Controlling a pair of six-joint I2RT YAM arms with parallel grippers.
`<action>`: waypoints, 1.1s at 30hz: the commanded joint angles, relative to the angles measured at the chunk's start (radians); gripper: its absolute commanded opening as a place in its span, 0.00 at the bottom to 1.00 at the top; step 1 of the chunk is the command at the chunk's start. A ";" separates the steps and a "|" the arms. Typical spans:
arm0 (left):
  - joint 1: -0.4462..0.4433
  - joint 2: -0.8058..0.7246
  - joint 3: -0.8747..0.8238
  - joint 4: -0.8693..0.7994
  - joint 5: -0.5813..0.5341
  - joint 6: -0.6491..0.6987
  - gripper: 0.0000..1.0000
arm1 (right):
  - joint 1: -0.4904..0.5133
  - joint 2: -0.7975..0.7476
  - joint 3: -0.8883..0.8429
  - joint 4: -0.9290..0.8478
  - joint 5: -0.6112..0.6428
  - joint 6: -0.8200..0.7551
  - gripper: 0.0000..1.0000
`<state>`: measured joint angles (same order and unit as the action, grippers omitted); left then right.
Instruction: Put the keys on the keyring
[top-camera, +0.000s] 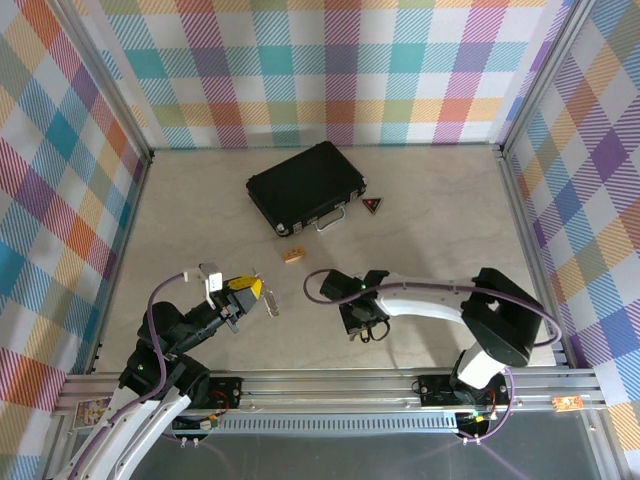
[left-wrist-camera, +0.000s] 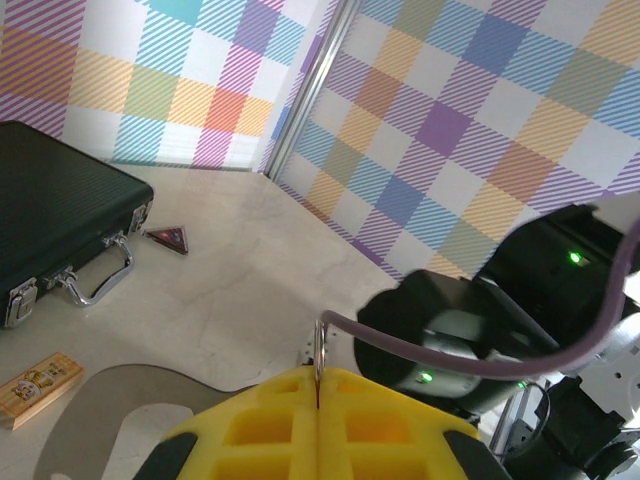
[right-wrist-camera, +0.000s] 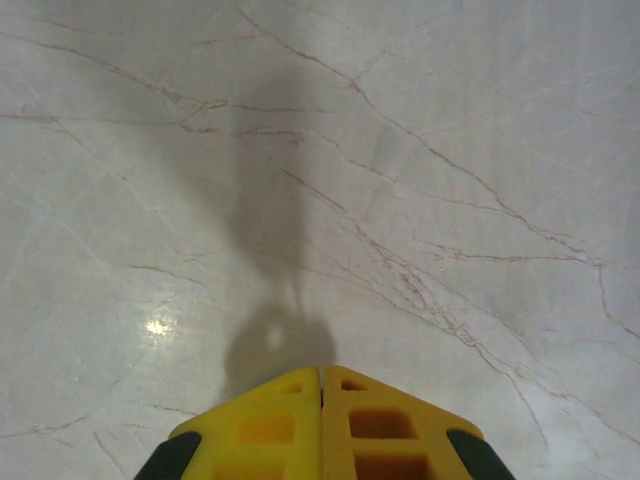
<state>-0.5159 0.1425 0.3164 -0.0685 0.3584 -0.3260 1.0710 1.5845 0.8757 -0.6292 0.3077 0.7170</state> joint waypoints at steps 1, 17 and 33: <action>-0.009 0.001 -0.002 0.045 0.011 -0.013 0.00 | 0.051 -0.053 -0.074 0.208 0.126 0.117 0.02; -0.009 0.013 0.001 0.039 0.003 -0.008 0.00 | 0.165 -0.113 -0.238 0.465 0.290 0.195 0.07; -0.009 0.014 0.000 0.055 0.014 -0.011 0.00 | 0.086 -0.274 -0.079 0.046 0.147 0.122 0.44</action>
<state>-0.5159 0.1562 0.3164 -0.0685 0.3584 -0.3260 1.2057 1.3434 0.7357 -0.4358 0.5385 0.8902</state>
